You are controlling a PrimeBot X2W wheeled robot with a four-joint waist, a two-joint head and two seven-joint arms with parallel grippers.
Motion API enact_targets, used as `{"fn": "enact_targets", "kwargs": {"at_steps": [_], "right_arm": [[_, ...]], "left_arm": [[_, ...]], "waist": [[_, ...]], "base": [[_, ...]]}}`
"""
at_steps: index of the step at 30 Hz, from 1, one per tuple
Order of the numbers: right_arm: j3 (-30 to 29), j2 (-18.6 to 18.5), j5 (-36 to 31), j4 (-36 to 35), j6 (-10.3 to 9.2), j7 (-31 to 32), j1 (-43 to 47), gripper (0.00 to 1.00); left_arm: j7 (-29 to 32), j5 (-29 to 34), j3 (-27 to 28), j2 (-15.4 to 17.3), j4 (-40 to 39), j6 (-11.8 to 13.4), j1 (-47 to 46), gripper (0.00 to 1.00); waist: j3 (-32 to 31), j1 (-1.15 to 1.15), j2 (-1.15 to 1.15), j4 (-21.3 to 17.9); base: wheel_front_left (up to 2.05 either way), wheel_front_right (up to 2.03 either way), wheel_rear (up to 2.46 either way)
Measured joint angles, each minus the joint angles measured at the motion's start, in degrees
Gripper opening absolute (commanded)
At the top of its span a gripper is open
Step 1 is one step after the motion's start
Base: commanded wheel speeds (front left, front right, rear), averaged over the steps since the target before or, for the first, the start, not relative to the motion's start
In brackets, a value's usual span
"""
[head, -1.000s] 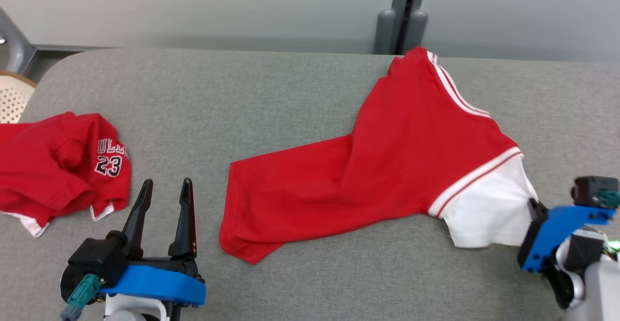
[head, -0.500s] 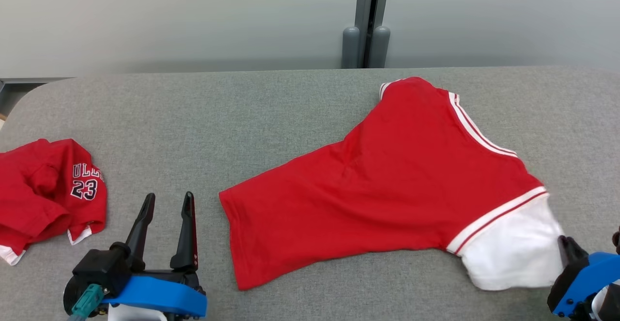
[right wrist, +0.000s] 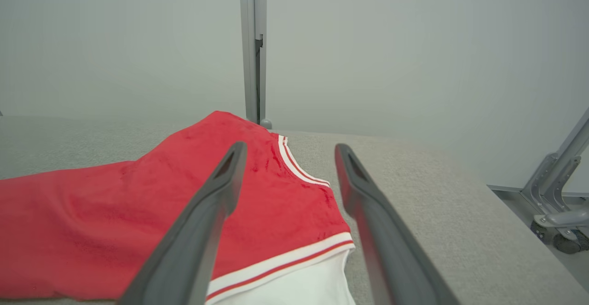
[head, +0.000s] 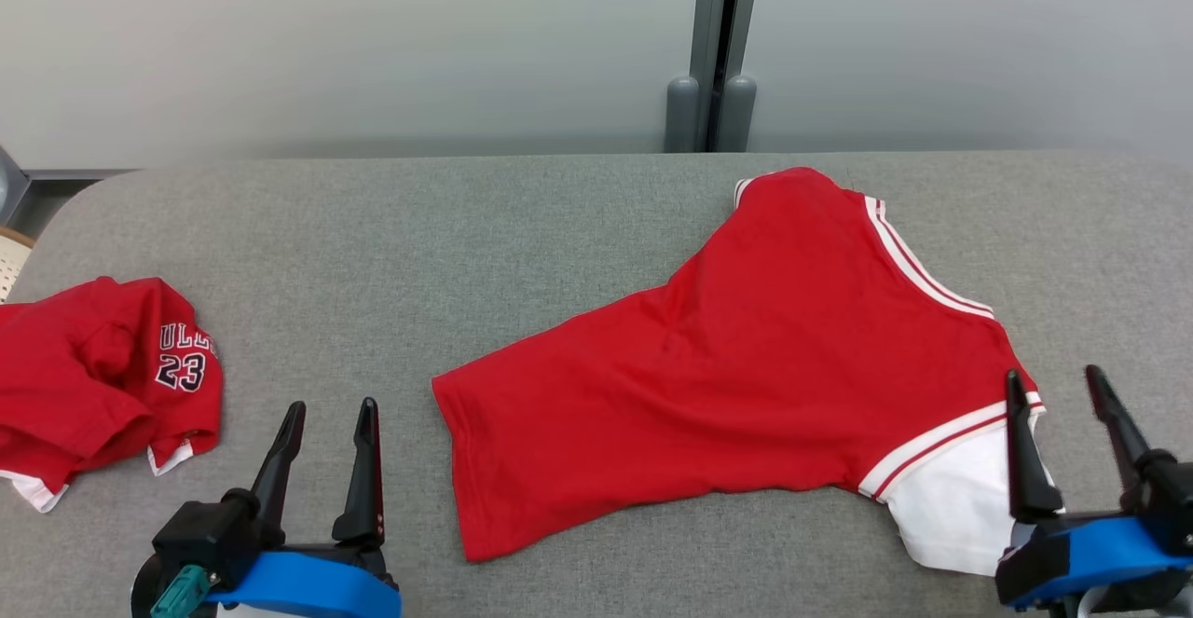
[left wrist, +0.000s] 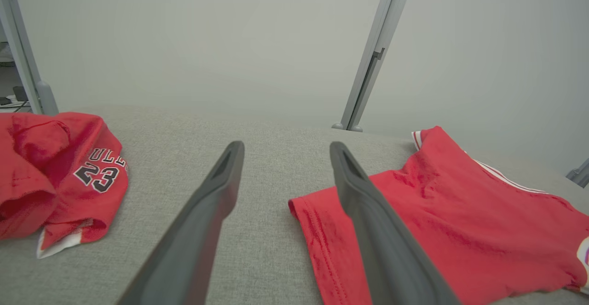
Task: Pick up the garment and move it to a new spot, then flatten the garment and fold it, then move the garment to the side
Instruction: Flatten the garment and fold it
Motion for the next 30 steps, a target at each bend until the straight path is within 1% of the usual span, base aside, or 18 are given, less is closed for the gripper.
{"fn": "enact_targets", "kwargs": {"at_steps": [2,12,15,19,22,25,30], "right_arm": [[1.1,0.0,-0.3,0.2,0.0,-1.6,0.7,1.0],[2.7,0.0,1.4,0.9,0.0,-1.2,2.9,1.0],[3.2,0.0,1.6,0.4,0.0,-0.7,2.8,1.0],[3.8,0.0,2.0,-0.5,0.0,0.0,2.5,1.0],[4.3,0.0,2.3,-0.9,0.0,0.0,1.9,1.0],[4.7,0.0,2.6,-0.9,0.0,0.0,1.1,1.0],[5.3,0.0,3.4,-0.6,0.0,-0.1,0.0,1.0]], "left_arm": [[-0.2,0.0,0.2,0.2,0.2,0.0,0.3,1.0],[-0.2,-0.3,0.2,0.2,3.0,-0.2,1.7,1.0],[2.6,-1.4,-0.6,-0.1,5.4,-1.3,0.2,1.0],[8.9,-3.3,-2.0,-1.2,11.1,-2.7,-5.4,1.0],[12.4,-4.0,-3.1,-2.1,15.9,-3.7,-9.8,1.0],[15.7,-3.9,-3.8,-2.7,21.3,-3.6,-13.6,1.0],[18.2,-4.4,-4.3,-4.0,27.9,-3.8,-18.5,1.0]], "waist": [[-0.5,0.0,0.0,-0.1],[-1.9,0.0,0.0,-1.6],[-1.5,0.0,0.0,-1.9],[-0.2,0.0,0.0,-2.5],[1.1,0.0,0.0,-3.2],[2.4,0.0,0.0,-4.3],[4.4,0.0,0.0,-6.3]], "base": [[0.0,0.0,0.0],[0.0,0.0,0.0],[0.0,0.0,0.0],[0.0,0.0,0.0],[0.0,0.0,0.0],[0.0,0.0,0.0],[0.0,0.0,0.0]]}}
